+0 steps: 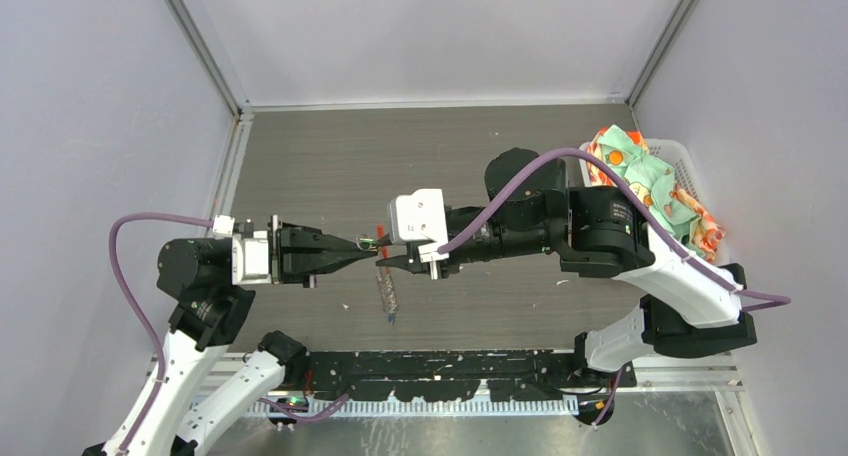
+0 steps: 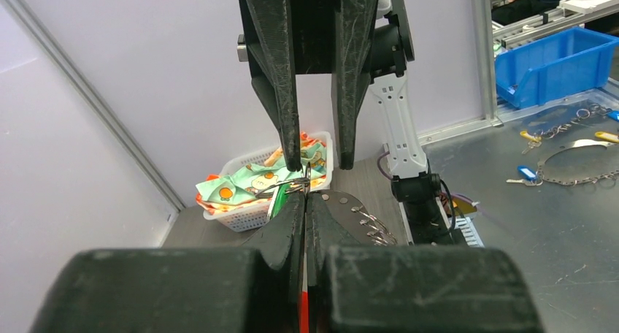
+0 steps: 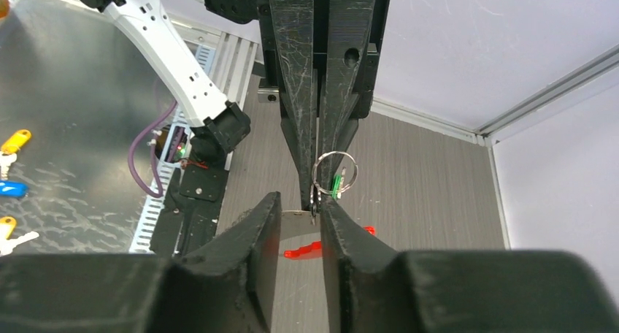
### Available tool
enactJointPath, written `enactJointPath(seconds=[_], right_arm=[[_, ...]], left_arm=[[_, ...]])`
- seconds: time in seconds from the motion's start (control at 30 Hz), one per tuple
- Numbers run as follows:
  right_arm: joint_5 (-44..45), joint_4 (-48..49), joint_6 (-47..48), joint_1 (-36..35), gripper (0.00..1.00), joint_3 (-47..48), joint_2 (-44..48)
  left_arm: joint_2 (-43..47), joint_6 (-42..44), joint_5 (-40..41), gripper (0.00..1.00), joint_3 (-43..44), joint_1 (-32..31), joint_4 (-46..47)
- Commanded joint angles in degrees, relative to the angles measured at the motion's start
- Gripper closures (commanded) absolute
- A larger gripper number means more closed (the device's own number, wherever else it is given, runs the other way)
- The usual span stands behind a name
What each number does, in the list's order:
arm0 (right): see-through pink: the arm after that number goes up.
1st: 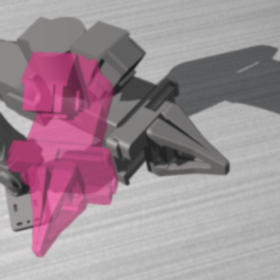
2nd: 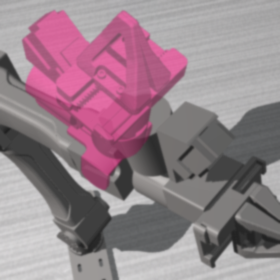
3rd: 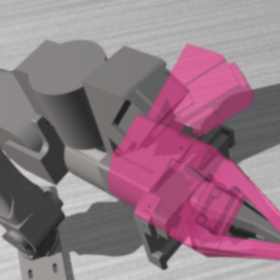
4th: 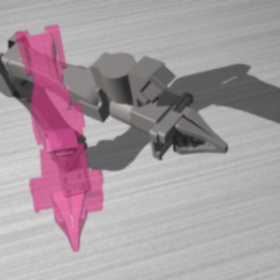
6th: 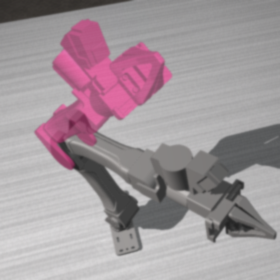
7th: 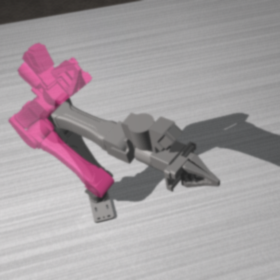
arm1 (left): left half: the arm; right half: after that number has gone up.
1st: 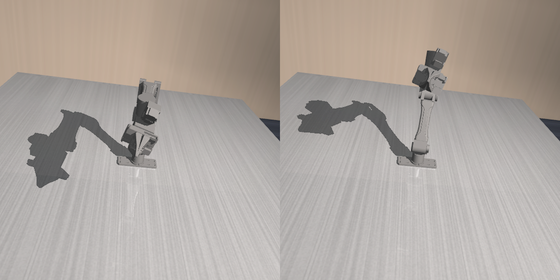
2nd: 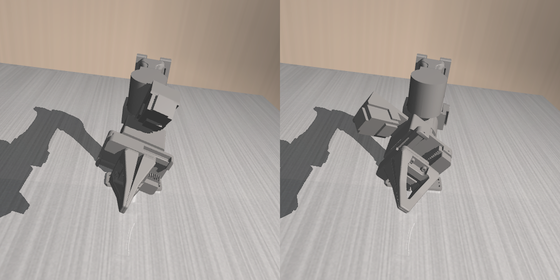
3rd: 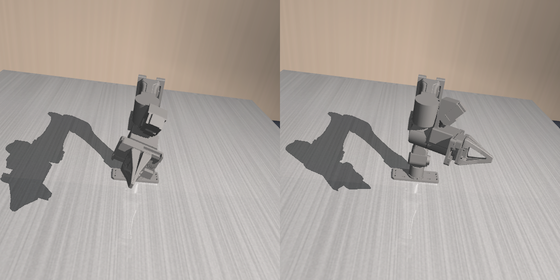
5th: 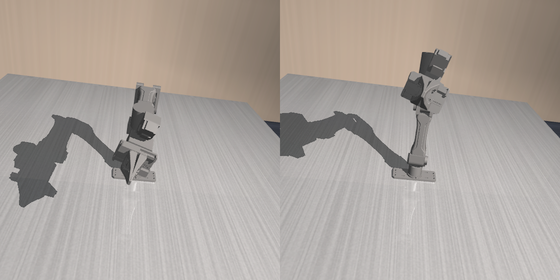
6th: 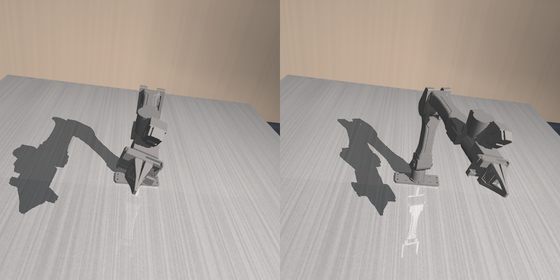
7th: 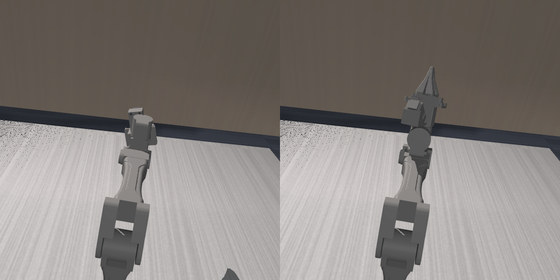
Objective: Put the keys on the keyring
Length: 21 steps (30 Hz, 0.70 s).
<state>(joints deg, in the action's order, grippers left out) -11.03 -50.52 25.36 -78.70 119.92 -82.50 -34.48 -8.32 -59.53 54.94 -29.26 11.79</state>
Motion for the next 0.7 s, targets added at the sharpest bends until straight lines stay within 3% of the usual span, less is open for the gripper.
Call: enactJointPath(seconds=[0.0,0.37,0.5,0.67], right_arm=[[0.04,2.63,1.59,-0.41,0.72,0.08,1.06],[0.87,2.14,2.54,-0.45,0.78,-0.66,1.04],[2.38,2.06,2.57,-0.4,0.99,-0.69,1.14],[4.84,5.52,0.71,-0.44,0.99,-4.26,3.69]], left_arm=[[0.56,0.93,1.39,1.0,-0.01,-0.28,1.04],[0.03,0.85,0.99,1.0,0.38,-0.28,1.0],[0.16,0.85,0.49,1.0,0.56,-0.23,0.5],[0.55,0.76,0.38,1.0,0.26,-0.28,-0.3]])
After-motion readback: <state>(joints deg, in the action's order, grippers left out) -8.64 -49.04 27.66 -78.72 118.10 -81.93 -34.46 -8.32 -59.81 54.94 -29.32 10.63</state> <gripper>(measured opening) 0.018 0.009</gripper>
